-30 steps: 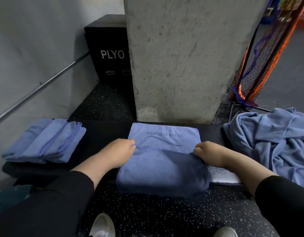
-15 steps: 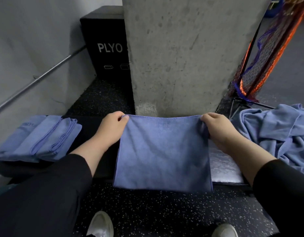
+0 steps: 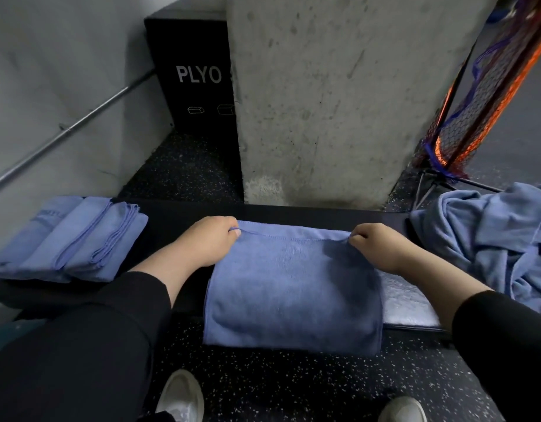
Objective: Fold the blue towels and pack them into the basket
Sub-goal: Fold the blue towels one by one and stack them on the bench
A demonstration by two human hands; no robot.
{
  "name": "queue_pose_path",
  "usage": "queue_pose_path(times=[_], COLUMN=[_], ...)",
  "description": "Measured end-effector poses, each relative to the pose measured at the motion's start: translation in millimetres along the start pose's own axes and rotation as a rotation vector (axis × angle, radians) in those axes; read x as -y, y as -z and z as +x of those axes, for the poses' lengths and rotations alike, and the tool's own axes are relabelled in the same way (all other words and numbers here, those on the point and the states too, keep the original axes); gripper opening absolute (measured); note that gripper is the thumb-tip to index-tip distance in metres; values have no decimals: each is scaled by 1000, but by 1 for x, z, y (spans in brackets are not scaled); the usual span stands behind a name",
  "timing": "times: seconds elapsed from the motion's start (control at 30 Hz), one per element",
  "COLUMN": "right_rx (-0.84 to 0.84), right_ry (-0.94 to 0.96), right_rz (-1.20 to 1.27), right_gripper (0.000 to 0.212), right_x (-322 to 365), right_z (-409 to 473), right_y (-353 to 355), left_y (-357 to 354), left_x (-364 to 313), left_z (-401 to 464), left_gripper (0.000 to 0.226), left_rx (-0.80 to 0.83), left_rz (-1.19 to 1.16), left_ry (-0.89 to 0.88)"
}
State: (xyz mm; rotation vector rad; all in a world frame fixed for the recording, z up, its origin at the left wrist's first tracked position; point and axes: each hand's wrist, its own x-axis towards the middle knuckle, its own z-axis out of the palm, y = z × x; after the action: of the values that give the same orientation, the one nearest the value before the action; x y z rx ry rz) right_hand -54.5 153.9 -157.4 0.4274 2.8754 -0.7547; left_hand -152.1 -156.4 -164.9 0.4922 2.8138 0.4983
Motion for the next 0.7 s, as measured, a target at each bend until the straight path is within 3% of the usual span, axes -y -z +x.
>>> queue_pose_path(times=[0.23, 0.57, 0.7], right_rx=[-99, -176, -187], right_ry=[33, -130, -123], right_rz=[12, 42, -43], right_gripper=[16, 17, 8], right_x=[-14, -21, -19], right_z=[-1, 33, 36], right_y=[-4, -12, -18], left_y=[2, -8, -17], left_x=[5, -10, -14], left_z=[1, 31, 32], left_gripper=[26, 22, 11], left_rx=[5, -179, -237], left_rz=[-46, 180, 275], left_ry=[35, 146, 122])
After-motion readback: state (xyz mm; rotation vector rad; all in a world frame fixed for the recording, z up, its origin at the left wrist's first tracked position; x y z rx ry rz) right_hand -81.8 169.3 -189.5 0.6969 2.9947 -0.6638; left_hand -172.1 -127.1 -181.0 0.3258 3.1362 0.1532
